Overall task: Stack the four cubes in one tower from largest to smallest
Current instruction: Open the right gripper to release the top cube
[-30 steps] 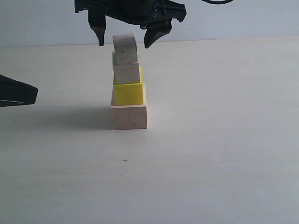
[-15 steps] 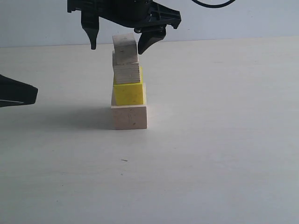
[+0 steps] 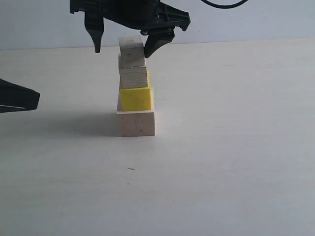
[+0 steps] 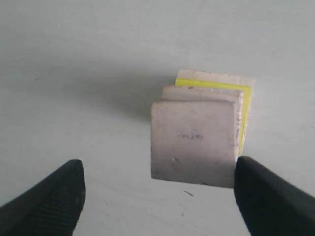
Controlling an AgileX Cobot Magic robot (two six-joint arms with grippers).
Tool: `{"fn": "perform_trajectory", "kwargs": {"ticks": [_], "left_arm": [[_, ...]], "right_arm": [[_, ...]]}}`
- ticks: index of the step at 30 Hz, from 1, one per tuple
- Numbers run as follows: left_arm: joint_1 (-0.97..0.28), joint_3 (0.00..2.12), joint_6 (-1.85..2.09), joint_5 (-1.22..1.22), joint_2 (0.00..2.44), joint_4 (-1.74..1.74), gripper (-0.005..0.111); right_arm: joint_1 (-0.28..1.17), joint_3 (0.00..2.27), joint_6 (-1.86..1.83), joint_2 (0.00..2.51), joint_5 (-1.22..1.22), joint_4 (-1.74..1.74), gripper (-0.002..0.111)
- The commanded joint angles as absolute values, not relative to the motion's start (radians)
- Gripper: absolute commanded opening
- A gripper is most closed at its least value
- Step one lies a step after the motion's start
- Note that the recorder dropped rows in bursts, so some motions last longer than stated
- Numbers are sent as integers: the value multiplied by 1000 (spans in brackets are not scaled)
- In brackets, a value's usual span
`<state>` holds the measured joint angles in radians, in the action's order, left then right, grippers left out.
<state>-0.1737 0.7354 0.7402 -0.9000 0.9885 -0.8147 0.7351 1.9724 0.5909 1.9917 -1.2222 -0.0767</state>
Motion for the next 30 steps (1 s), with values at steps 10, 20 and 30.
{"fn": "perform_trajectory", "kwargs": {"ticks": [10,20,30], "left_arm": [[-179,732,733,-893,984,-825,0],[-179,732,733,-893,984,-825,0],[-179,732,733,-893,984,-825,0]], "right_arm": [[733,1973,576,1989,-1221,-76,79],[733,1973,548,1989,-1221,-106,79],[733,1973,541,1989,-1221,-85,79]]}}
